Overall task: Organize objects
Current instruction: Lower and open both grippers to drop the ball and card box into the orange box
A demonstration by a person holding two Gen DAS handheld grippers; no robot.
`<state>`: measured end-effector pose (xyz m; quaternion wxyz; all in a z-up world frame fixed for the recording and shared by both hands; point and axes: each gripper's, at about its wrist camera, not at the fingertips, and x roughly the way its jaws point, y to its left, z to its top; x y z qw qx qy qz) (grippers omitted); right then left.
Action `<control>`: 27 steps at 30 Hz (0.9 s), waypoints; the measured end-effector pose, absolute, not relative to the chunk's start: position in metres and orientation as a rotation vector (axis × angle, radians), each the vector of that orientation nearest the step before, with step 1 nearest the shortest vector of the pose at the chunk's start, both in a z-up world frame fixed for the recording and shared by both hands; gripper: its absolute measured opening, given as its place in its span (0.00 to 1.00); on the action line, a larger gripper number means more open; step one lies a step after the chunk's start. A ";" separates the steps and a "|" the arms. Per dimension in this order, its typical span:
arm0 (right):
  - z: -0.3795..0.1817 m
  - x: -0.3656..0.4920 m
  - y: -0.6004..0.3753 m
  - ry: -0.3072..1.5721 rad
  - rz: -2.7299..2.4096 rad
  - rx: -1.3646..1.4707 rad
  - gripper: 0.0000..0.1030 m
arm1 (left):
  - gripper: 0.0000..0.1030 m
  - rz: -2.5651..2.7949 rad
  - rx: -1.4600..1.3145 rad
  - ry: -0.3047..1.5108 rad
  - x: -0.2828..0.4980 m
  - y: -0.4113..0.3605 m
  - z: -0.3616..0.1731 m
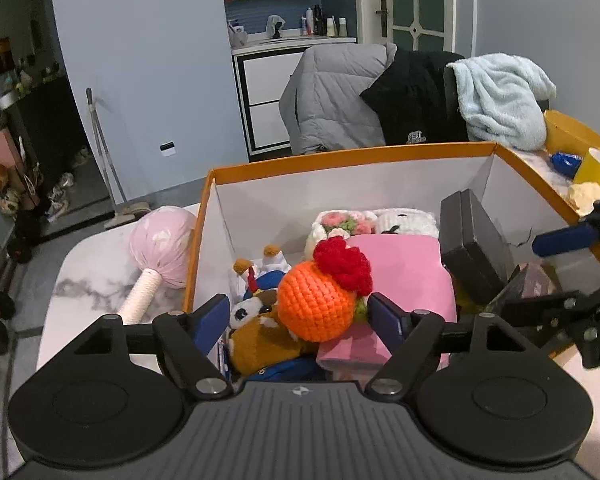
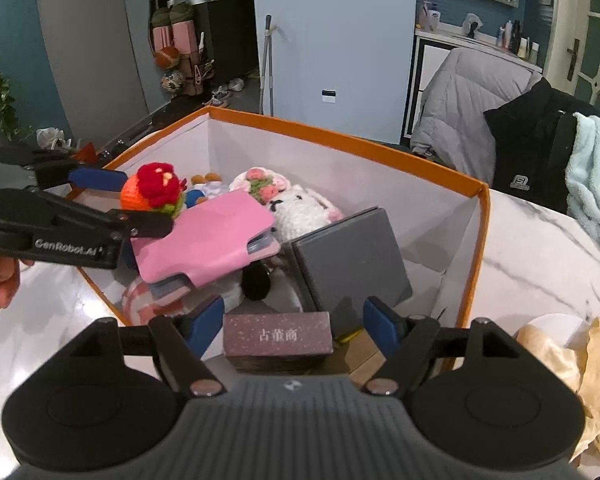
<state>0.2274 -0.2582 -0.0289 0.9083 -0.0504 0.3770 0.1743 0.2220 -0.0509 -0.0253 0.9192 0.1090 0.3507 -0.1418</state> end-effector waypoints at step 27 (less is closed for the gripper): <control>0.010 0.202 -0.249 0.713 0.300 -0.076 0.75 | 0.86 -0.276 0.202 0.675 0.167 -0.025 0.004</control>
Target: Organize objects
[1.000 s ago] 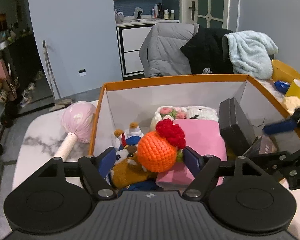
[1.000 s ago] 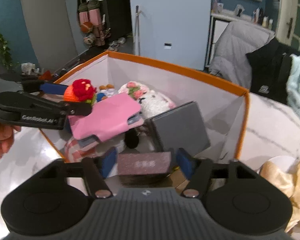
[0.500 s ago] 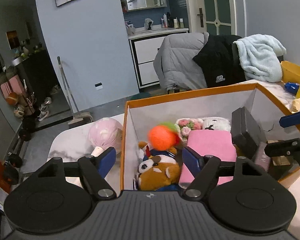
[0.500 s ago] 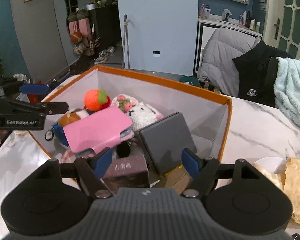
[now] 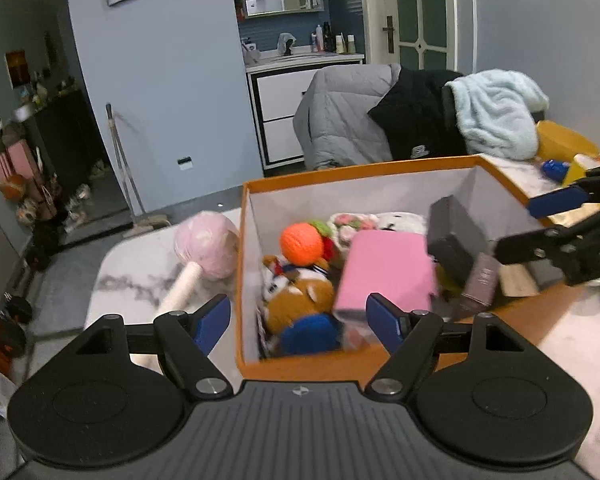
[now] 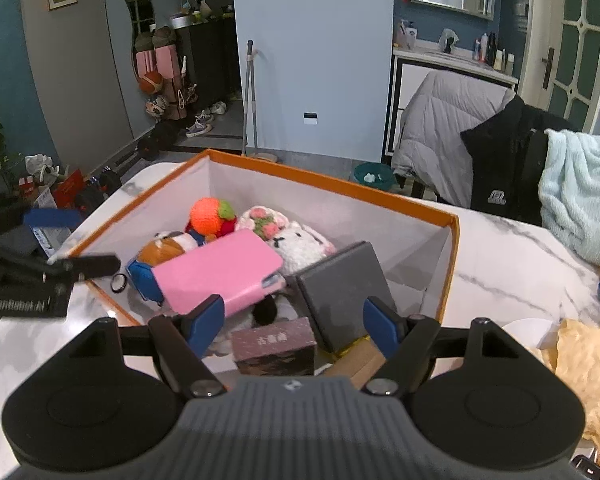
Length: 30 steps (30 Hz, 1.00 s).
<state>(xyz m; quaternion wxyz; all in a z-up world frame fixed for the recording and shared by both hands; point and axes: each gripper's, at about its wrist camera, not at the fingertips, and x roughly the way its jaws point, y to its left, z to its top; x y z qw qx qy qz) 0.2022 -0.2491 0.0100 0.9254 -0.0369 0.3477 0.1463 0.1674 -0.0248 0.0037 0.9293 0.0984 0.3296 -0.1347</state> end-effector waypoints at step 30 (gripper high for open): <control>0.018 0.081 -0.243 0.639 0.004 0.118 0.99 | 0.88 -0.141 0.188 0.710 0.082 -0.046 -0.006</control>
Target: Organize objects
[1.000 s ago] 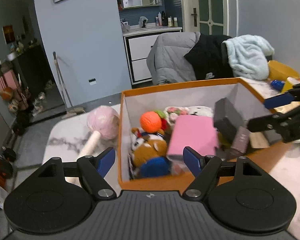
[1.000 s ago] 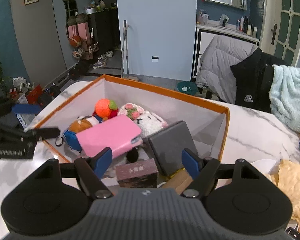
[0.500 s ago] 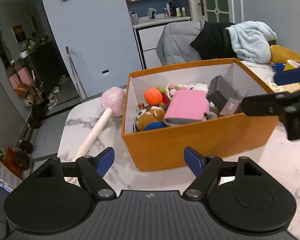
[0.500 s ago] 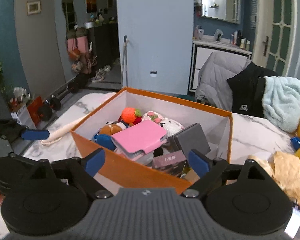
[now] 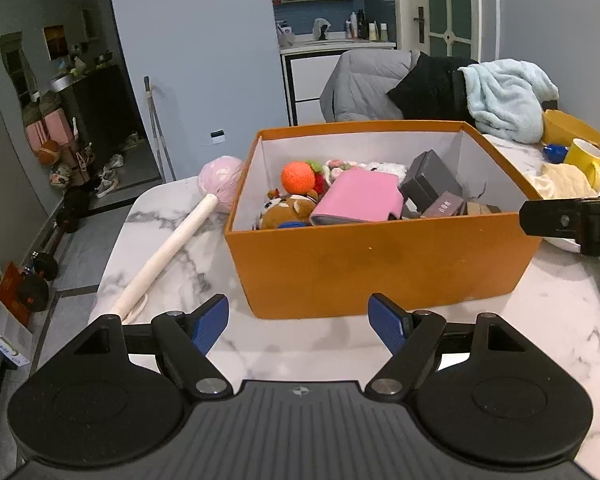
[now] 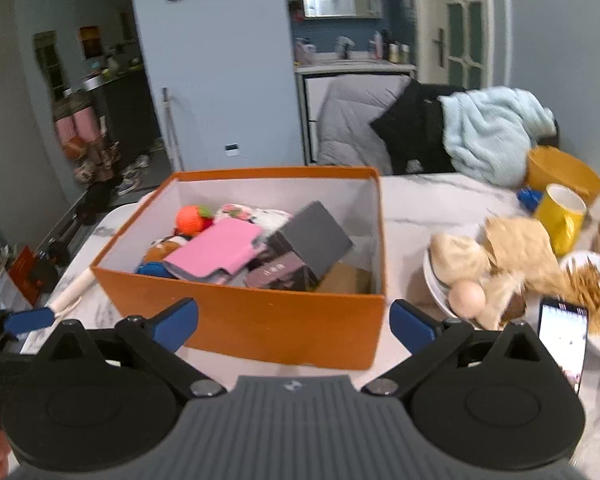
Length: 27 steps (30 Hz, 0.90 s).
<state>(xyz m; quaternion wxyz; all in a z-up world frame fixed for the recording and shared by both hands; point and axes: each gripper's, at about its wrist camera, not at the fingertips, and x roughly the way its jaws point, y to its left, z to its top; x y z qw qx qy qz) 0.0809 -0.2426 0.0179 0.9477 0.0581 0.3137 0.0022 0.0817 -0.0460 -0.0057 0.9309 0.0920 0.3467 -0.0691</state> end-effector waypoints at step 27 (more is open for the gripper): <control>-0.005 0.086 -0.212 0.634 0.008 0.005 0.99 | 0.88 -0.061 0.091 0.730 0.089 -0.049 -0.008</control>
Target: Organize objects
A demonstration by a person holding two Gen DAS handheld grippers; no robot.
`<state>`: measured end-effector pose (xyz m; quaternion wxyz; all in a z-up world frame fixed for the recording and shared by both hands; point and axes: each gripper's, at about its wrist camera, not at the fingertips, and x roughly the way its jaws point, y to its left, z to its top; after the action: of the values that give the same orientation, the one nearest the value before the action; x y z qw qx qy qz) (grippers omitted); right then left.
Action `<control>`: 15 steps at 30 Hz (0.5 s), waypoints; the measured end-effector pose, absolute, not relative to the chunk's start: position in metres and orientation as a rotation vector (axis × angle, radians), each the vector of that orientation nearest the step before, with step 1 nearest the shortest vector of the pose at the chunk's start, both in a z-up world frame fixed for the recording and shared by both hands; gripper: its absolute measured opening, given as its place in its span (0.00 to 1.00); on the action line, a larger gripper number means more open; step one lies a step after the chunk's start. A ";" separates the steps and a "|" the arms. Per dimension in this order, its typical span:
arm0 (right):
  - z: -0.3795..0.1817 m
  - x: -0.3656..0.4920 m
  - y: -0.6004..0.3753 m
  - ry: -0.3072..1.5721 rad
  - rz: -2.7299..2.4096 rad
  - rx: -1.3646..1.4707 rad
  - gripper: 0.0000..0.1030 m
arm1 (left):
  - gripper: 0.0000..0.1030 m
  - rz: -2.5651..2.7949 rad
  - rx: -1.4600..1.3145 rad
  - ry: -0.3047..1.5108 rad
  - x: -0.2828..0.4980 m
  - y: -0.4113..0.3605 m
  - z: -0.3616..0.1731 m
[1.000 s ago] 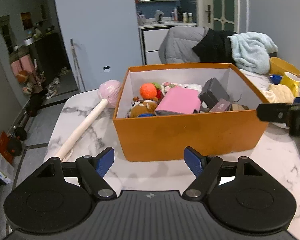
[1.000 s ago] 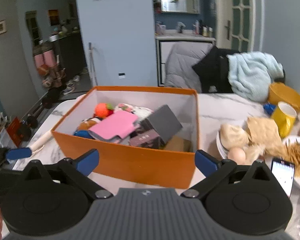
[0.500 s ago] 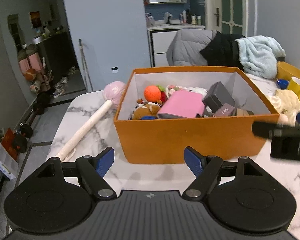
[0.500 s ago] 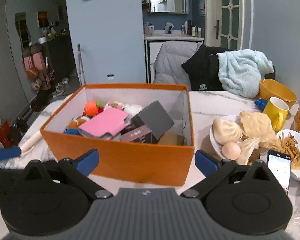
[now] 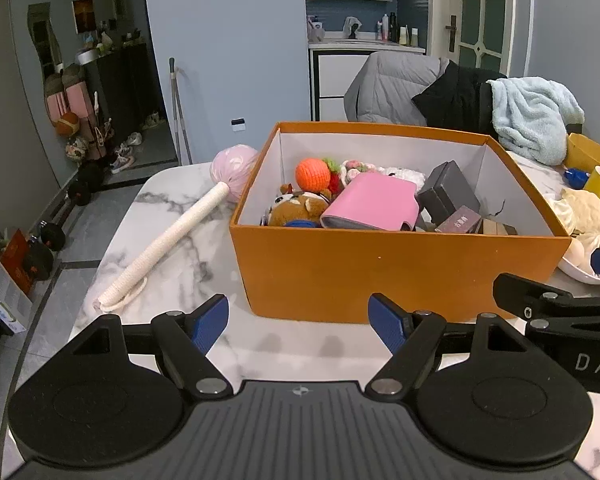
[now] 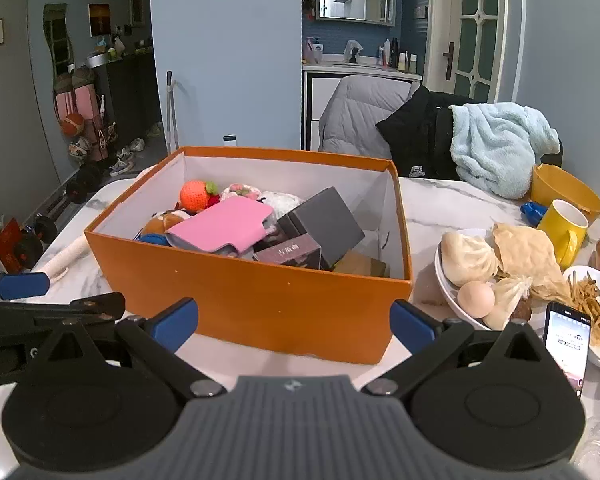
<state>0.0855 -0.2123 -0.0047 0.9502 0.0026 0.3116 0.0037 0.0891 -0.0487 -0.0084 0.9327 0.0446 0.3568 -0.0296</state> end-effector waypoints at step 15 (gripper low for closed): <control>-0.004 0.085 -0.216 0.632 0.005 0.008 0.99 | 0.88 -0.066 0.105 0.712 0.087 -0.053 -0.007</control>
<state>0.0851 -0.2165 -0.0044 0.9504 0.0040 0.3110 0.0025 0.0869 -0.0532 -0.0071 0.9355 0.0512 0.3482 -0.0324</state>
